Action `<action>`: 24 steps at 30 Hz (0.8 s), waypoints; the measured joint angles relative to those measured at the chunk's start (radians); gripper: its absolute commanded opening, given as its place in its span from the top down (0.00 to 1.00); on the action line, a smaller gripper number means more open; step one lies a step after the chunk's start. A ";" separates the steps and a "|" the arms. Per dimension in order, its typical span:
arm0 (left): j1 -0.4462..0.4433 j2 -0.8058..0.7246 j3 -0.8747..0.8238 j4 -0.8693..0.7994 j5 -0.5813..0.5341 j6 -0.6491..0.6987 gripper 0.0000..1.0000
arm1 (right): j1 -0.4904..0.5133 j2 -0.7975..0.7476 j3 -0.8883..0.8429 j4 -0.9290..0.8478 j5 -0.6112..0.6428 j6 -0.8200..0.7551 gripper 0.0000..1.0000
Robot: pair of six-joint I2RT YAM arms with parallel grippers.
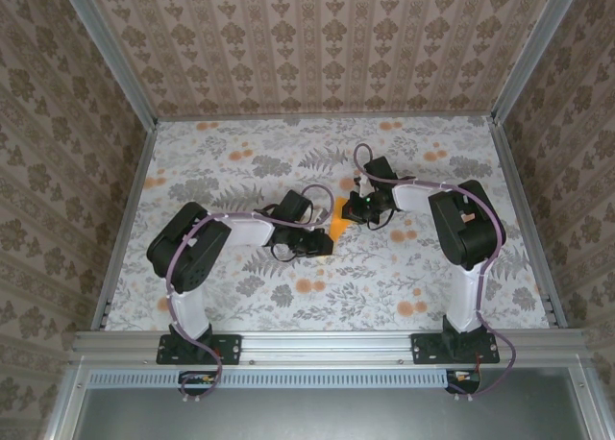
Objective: Fold a paper plane with a square sheet of paper (fold left side to right side)
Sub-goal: Fold the wing for the fifth time at the center of the table.
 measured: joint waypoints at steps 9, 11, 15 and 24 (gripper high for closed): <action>0.001 -0.037 -0.065 0.047 -0.004 -0.011 0.86 | -0.002 0.005 0.011 -0.018 -0.002 -0.005 1.00; 0.001 -0.051 -0.084 0.050 -0.003 -0.015 0.86 | -0.003 0.006 0.011 -0.018 -0.004 -0.005 1.00; 0.004 -0.078 -0.113 0.042 0.001 -0.023 0.87 | -0.003 0.006 0.011 -0.018 -0.004 -0.005 1.00; 0.020 -0.105 -0.016 -0.014 0.043 -0.023 0.86 | -0.003 0.006 0.011 -0.017 -0.005 -0.005 1.00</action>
